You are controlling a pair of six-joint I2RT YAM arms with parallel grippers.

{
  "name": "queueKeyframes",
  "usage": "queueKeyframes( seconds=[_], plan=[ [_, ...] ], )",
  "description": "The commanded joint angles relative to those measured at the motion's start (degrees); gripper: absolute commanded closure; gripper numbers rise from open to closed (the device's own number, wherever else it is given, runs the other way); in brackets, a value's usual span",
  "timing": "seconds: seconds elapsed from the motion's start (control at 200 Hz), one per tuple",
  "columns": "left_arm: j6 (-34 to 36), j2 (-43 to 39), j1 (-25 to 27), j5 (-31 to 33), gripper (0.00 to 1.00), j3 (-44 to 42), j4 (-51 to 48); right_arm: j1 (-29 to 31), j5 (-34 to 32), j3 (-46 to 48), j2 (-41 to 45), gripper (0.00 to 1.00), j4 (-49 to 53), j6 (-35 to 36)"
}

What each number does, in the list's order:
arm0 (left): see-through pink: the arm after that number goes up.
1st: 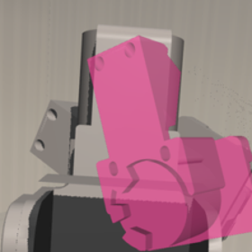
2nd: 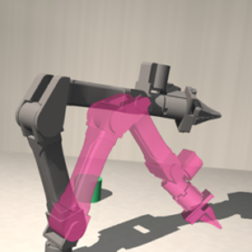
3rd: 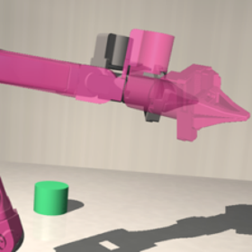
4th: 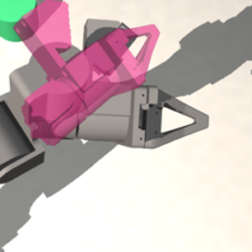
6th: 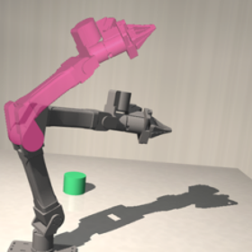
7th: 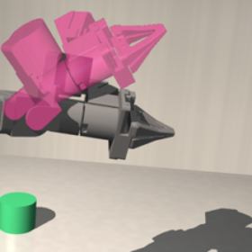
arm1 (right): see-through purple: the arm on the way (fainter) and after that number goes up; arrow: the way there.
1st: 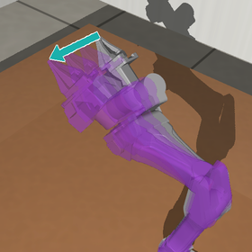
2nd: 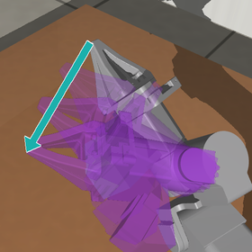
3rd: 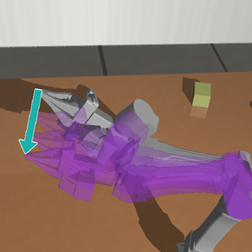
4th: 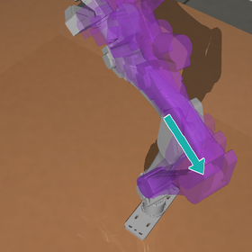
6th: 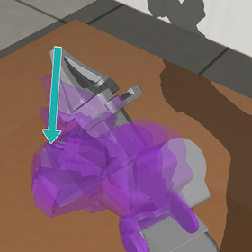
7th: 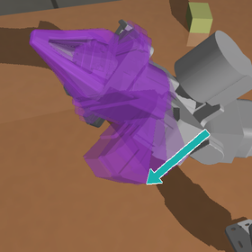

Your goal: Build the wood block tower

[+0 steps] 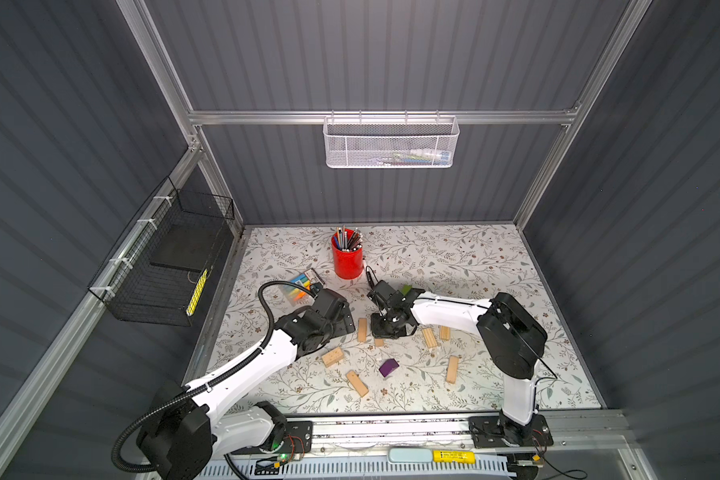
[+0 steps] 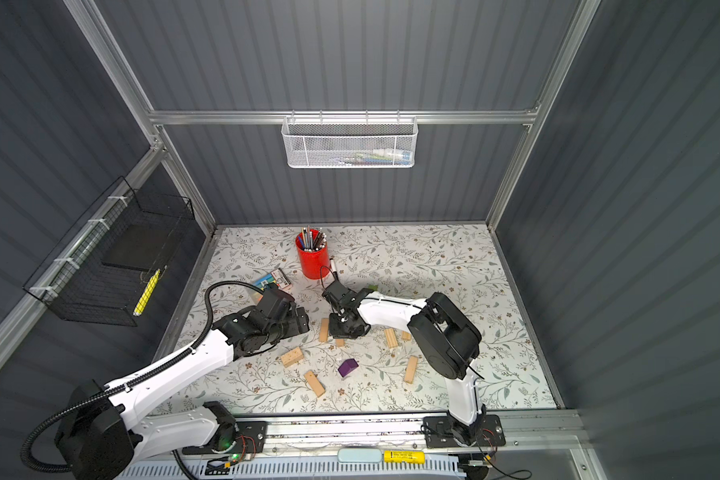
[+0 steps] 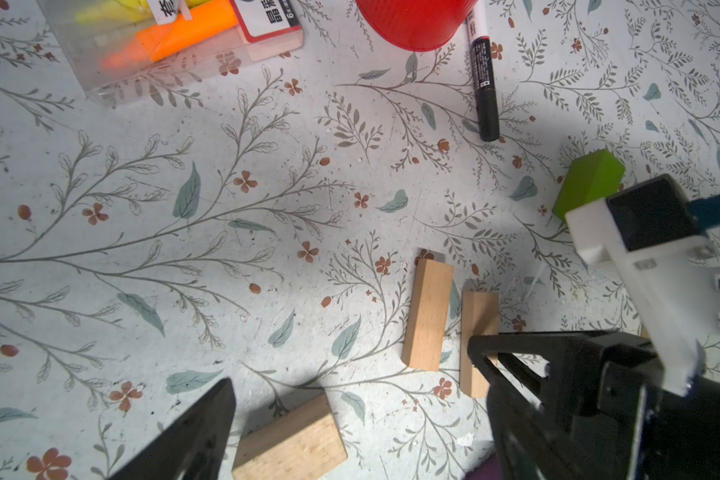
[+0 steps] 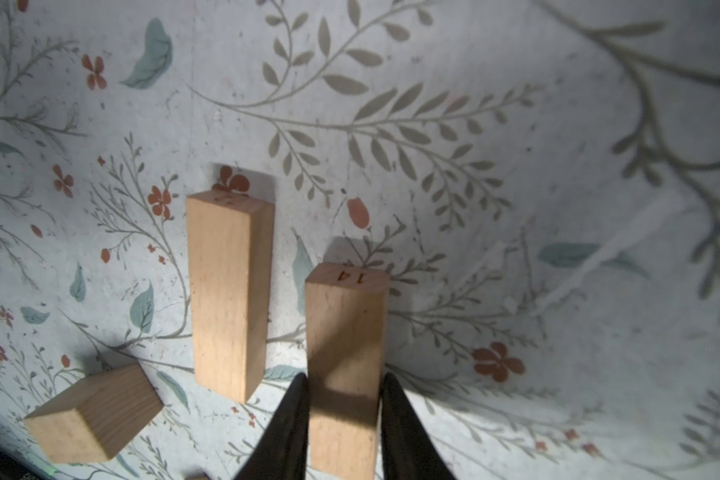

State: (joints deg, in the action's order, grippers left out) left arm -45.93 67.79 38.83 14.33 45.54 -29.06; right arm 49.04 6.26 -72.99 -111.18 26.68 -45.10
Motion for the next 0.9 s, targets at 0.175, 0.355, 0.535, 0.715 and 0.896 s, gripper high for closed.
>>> queueKeyframes(
  seconds=[0.175,0.355,0.535,0.715,0.896],
  plan=[
    [-0.64,-1.78,-2.48,-4.17,0.07,-2.1,1.35,0.18,-0.59,-2.93,-3.1,0.71,-1.1,-3.54],
    [-0.36,-1.29,-2.95,-5.01,0.07,-1.94,1.33,-0.12,-1.04,-4.3,-4.14,0.7,-0.79,-3.24],
    [-0.17,-0.9,-3.19,-5.38,0.08,-1.86,1.46,-0.17,-0.99,-5.36,-4.56,0.7,-0.33,-2.19],
    [-0.17,-0.44,-3.21,-5.87,0.08,-1.6,1.58,-0.19,-0.55,-4.85,-2.73,0.65,-0.32,-2.07],
    [0.01,-0.38,-3.23,-6.25,0.08,-1.52,1.64,-0.78,1.12,-1.52,0.8,0.62,-2.11,-2.93]
  ],
)
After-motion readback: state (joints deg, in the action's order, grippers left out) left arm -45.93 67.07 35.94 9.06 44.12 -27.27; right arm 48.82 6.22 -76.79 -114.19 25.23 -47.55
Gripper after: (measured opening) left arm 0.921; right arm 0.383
